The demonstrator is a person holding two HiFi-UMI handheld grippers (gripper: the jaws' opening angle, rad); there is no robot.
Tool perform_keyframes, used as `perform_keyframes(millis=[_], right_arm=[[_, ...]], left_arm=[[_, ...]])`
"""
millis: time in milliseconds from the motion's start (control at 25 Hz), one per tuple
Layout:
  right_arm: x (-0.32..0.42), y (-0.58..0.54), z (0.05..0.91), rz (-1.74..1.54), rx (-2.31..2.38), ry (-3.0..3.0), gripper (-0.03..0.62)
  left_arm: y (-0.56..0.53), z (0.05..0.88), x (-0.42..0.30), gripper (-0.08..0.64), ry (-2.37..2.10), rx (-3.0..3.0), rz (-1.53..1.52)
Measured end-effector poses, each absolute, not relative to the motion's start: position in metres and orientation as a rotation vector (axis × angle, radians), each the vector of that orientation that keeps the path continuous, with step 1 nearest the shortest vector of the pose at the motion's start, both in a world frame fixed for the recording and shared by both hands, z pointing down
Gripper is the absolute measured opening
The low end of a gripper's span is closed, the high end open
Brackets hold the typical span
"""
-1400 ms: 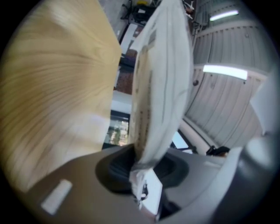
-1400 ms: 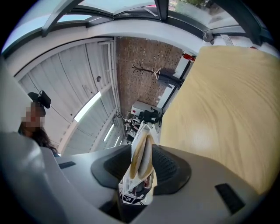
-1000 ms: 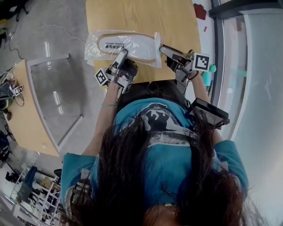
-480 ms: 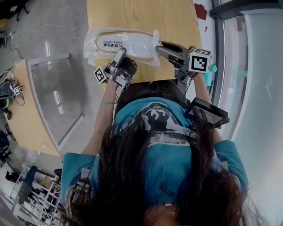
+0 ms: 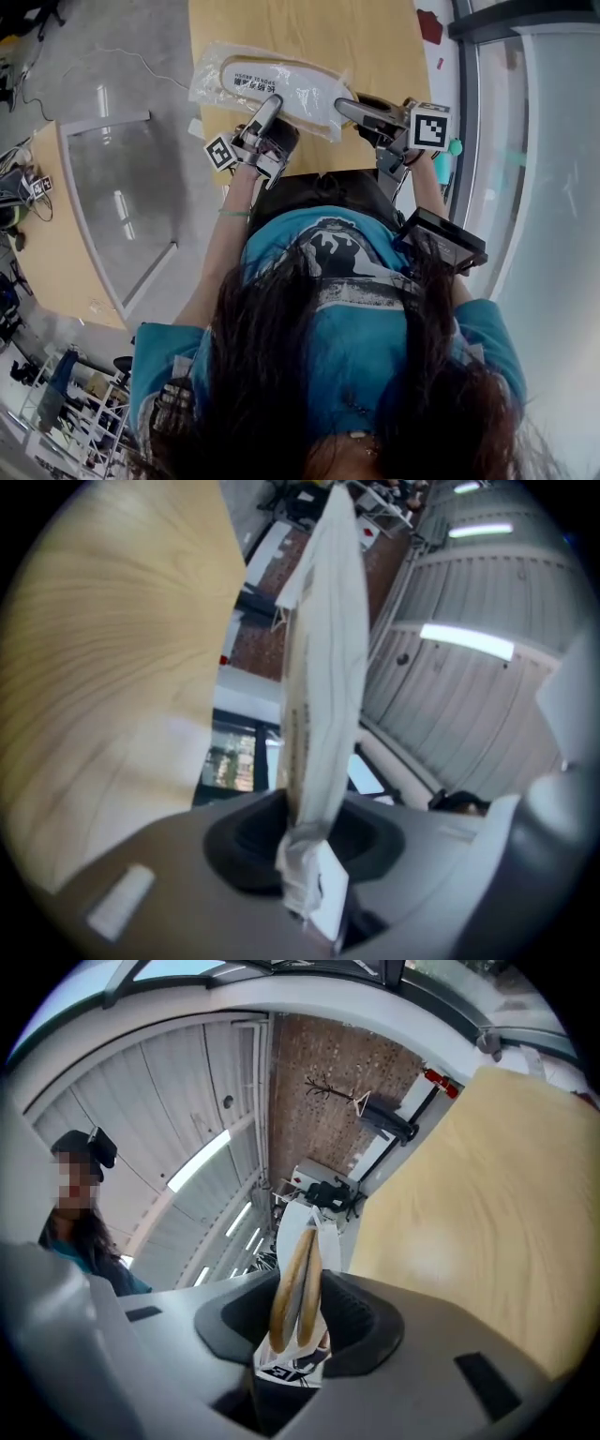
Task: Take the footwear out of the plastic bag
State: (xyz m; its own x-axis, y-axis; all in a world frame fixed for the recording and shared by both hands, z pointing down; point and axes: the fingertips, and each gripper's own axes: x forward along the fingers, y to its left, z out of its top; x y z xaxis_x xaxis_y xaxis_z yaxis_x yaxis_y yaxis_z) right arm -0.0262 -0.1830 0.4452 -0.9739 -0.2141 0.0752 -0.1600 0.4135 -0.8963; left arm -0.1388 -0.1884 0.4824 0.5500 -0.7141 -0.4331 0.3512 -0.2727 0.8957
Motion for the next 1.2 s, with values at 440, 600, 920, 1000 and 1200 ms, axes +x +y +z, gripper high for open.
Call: perform_keyframes(millis=[440,600,920,1000,1200], right_arm=[[-0.016,-0.177,0.481,-1.828,-0.458,2.607,0.107],[-0.010,-0.179,0.479,-1.863,-0.481,2.555,0.101],[-0.002,-0.179,0.477,-1.894,-0.492,2.534,0.087],[0.000,-0.179,0.476,-1.890,-0.485,2.546,0.086],[0.010,-0.176,0.483,-1.921,-0.505,2.513,0.084]], left_arm=[[-0.208,0.515,-0.145,0.116,-0.633,1.632,-0.889],[-0.220,0.517,-0.149,0.115,-0.689,1.635,-0.880],[-0.242,0.526,-0.180,0.090,-0.799,1.537,-0.983],[-0.248,0.527,-0.190,0.083,-0.813,1.556,-0.964],[-0.256,0.531,-0.188,0.084,-0.835,1.611,-0.858]])
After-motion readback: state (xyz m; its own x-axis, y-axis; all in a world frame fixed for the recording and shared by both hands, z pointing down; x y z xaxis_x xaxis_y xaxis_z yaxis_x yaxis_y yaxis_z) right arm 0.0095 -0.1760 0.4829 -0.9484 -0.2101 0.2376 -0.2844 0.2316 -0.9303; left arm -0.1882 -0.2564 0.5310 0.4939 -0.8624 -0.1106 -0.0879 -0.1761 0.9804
